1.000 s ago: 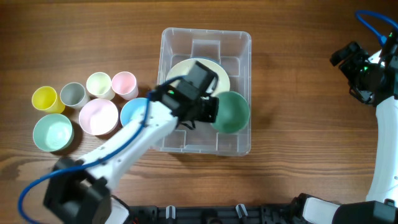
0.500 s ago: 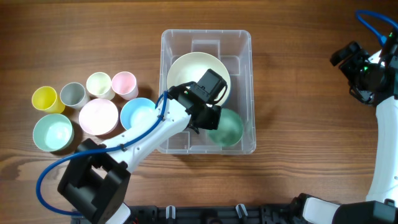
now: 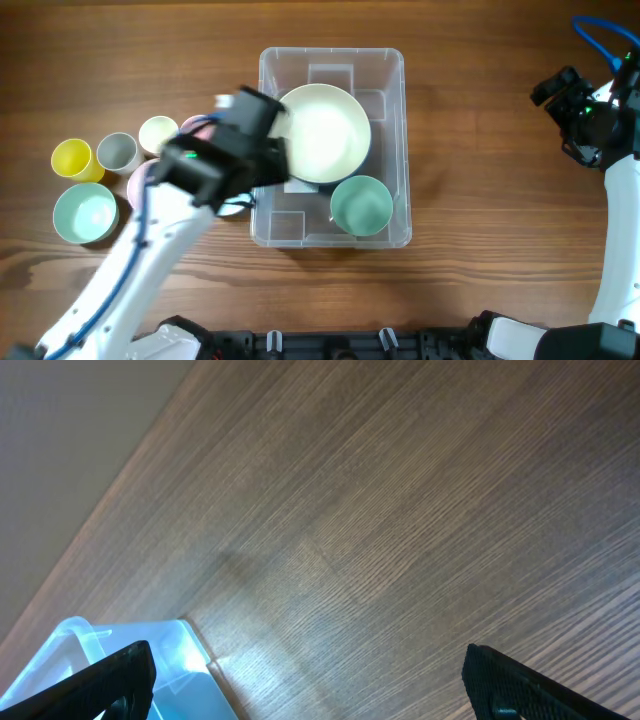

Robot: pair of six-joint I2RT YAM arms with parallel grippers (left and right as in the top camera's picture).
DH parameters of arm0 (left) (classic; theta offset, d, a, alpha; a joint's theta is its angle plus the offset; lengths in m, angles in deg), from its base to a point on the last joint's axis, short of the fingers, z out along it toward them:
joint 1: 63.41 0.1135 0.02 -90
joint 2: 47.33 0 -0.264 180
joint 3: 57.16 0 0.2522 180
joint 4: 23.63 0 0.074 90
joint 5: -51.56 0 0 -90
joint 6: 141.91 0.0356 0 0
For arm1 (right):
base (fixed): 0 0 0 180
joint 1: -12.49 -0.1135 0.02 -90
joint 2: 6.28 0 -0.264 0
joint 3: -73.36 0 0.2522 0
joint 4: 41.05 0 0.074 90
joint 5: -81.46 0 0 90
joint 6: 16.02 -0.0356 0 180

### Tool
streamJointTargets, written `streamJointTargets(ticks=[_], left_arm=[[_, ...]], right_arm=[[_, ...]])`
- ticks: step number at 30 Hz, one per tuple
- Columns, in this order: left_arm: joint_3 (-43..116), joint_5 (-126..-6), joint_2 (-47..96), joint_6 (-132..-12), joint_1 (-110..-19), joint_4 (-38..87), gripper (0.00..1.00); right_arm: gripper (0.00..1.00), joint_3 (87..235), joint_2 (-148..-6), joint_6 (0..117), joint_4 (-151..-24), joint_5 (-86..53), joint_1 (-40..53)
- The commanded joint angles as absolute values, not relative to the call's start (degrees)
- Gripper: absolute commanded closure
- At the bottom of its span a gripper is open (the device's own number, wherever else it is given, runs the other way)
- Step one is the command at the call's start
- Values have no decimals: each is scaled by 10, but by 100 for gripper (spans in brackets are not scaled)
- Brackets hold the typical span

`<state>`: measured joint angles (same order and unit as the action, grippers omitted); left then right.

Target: Pack container

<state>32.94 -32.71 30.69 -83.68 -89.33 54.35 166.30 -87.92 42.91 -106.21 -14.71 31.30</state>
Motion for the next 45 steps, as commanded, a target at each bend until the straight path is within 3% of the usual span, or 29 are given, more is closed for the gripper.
streamJointTargets(ticks=[1,8,16,24,35,41,44,45], left_arm=[[334,-294,278,-886,-714,600,31],[334,-282,278,-885,-482,682,33],[298,-336,278,-871,-244,641,26],[137,-379,286,-884,-143,479,21],[65,-380,395,-884,-134,358,27],[65,-378,453,-883,-134,342,41],[65,-378,452,-883,-134,333,68],[66,-380,452,-884,-134,333,82]], right_arm=[[1,1669,-884,423,-1061,-145,313],[0,1669,-884,423,-1061,-145,313],[0,1669,-884,423,-1061,-145,313],[0,1669,-884,423,-1061,-145,313],[1,1669,-884,423,-1061,-145,313],[0,1669,-884,423,-1061,-145,313],[0,1669,-884,423,-1061,-145,313],[0,1669,-884,423,-1061,-145,313]])
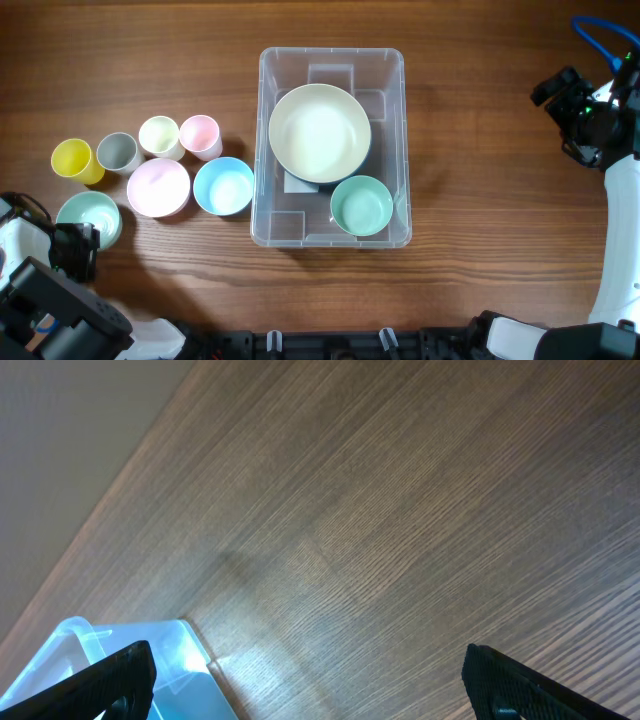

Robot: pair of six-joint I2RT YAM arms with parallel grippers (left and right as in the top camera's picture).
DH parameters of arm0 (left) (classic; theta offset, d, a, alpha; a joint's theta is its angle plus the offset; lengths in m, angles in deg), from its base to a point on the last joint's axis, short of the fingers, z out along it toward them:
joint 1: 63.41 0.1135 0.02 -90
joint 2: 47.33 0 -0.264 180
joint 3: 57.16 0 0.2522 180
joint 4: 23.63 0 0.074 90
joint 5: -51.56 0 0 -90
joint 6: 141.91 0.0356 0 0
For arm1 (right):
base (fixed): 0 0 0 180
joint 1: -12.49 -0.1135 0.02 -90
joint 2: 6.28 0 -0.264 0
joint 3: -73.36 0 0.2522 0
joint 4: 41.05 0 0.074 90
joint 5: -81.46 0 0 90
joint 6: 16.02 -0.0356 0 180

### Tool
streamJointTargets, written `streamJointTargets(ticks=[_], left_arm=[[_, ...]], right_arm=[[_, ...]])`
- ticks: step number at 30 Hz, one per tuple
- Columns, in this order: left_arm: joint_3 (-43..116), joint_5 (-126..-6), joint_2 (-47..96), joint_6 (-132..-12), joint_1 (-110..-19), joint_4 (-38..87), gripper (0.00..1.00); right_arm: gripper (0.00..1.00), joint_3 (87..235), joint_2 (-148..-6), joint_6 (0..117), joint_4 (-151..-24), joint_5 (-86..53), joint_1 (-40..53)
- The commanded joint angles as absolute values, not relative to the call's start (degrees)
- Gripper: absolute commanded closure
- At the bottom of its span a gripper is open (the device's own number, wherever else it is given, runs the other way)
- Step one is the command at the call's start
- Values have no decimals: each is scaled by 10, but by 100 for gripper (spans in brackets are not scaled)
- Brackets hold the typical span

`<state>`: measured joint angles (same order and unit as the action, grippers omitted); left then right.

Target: Pack container

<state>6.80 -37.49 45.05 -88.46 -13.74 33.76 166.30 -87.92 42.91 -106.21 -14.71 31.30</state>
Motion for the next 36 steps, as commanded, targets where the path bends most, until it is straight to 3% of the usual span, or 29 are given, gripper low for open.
streamJointTargets(ticks=[1,3,12,17,22,25,30,34,36], left_arm=[[66,-382,451,-883,-134,334,90],[71,-382,444,-882,-134,346,96],[185,-392,329,-882,-134,504,96],[226,-542,222,-794,-184,529,96],[226,-581,135,-737,-380,532,96],[226,-578,125,-737,-542,510,96],[226,-478,164,-743,-821,439,96],[226,-399,245,-759,-980,387,96],[226,-374,288,-778,-1017,382,96]], right_arm=[[0,1669,-884,423,-1061,-145,313],[1,1669,-884,423,-1061,-145,313],[0,1669,-884,423,-1061,-145,313],[0,1669,-884,423,-1061,-145,313],[0,1669,-884,423,-1061,-145,313],[1,1669,-884,423,-1061,-145,313],[1,1669,-884,423,-1061,-145,313],[1,1669,-884,423,-1061,-145,313],[0,1669,-884,423,-1061,-145,313]])
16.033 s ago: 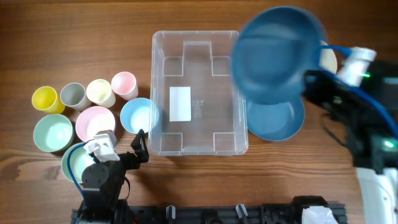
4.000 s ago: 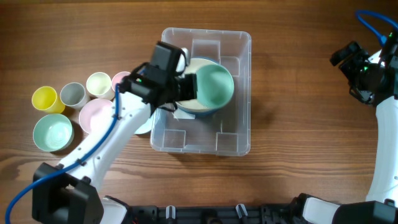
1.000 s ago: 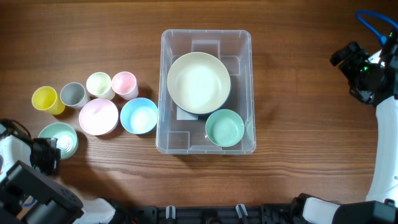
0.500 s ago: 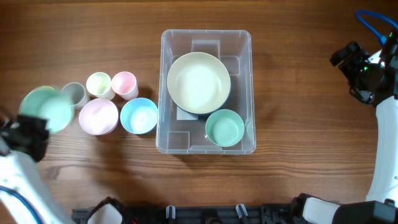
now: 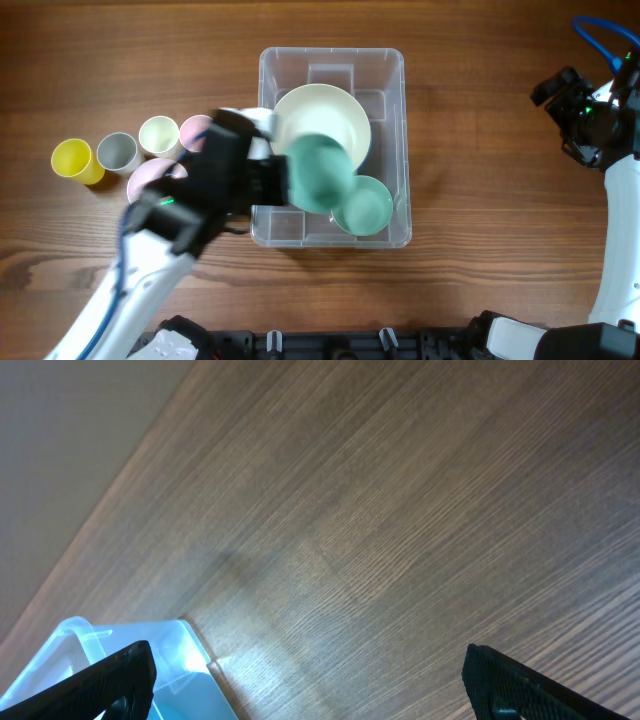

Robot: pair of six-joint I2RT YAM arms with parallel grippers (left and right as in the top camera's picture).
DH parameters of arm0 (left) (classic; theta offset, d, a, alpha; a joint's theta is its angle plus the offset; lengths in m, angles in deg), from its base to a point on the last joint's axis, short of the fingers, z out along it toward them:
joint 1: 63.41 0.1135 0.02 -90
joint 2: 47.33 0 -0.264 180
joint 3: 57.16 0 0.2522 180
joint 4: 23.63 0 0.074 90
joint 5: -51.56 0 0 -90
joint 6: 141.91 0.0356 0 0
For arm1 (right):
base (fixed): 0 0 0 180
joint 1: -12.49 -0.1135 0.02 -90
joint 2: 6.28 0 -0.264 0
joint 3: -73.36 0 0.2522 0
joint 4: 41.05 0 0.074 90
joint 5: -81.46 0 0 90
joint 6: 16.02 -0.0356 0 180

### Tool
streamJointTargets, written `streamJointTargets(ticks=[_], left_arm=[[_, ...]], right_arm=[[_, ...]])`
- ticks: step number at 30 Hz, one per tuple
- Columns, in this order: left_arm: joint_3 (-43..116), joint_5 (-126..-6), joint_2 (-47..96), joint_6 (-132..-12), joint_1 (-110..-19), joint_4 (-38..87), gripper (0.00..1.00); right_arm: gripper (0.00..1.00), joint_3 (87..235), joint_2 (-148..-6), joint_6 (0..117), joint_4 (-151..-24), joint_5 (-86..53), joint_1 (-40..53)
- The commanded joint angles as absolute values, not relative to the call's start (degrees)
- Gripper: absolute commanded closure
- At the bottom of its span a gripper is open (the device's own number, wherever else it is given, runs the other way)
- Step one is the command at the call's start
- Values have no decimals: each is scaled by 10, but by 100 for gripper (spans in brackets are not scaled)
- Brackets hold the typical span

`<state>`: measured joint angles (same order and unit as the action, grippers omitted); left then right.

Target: Pack container

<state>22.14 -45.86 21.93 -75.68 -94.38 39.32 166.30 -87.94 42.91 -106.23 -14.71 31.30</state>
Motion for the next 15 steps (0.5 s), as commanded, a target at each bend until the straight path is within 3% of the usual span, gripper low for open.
streamJointTargets(ticks=[1,8,13,15], left_arm=[[226,-370,305,-781,-1026,382,96],[226,-403,419,-791,-1050,353,92],[238,-416,424,-787,-1047,308,77],[262,-416,409,-787,-1039,321,66]], right_arm=[[0,1669,-884,423,-1061,-145,313],[0,1669,-884,423,-1061,-145,313],[0,1669,-884,423,-1061,-145,313],[0,1669,-884,423,-1061,-145,313]])
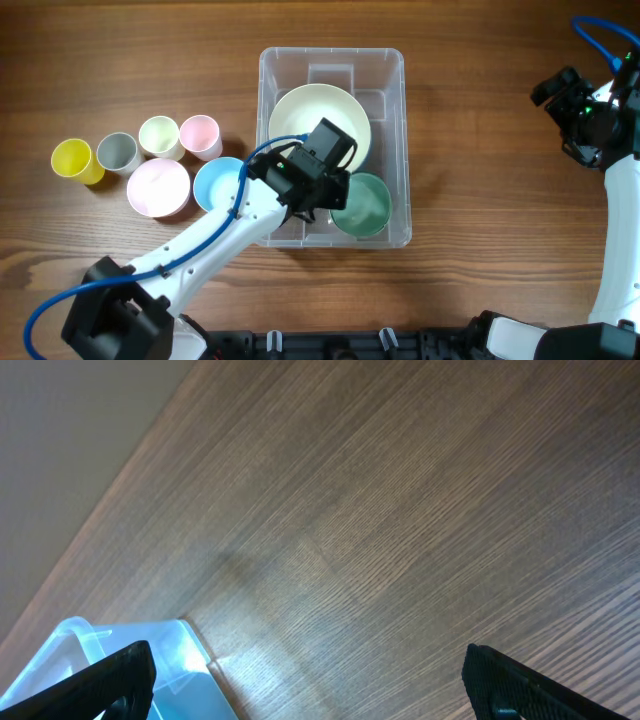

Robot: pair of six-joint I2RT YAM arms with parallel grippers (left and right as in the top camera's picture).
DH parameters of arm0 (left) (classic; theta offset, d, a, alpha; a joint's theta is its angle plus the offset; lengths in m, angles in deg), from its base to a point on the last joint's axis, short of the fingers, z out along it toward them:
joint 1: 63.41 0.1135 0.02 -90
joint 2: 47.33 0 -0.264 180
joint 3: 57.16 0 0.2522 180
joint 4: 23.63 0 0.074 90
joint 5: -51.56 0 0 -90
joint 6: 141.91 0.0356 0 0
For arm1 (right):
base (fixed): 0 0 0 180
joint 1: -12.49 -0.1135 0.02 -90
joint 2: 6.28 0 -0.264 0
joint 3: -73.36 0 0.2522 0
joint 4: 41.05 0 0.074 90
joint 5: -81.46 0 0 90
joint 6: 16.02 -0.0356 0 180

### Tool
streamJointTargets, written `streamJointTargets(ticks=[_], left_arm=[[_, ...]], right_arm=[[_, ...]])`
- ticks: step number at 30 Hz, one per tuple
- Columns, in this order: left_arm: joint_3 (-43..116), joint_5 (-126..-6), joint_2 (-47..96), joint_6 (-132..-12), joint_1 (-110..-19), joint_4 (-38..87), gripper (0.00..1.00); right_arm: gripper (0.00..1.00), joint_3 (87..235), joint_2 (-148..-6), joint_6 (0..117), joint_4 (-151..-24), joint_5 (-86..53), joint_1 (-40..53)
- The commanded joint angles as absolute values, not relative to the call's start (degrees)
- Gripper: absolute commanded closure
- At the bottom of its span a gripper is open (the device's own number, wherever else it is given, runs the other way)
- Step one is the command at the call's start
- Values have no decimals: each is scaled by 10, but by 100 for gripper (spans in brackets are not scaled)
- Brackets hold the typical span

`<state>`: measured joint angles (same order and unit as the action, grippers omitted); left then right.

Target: Pack container

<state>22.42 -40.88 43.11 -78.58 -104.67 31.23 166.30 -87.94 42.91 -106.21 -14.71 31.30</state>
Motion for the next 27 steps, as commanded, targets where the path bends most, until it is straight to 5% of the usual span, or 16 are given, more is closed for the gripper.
streamJointTargets(ticks=[1,9,14,27], left_arm=[[271,-415,403,-787,-1034,328,57],[326,-352,311,-825,-893,470,41],[326,-499,311,-775,-812,462,78],[326,-452,504,-744,-1003,423,94]], right_arm=[[0,1669,-884,423,-1061,-145,313],[0,1669,-884,423,-1061,-145,313],[0,1669,-884,423,-1061,-145,313],[0,1669,-884,423,-1061,-145,313]])
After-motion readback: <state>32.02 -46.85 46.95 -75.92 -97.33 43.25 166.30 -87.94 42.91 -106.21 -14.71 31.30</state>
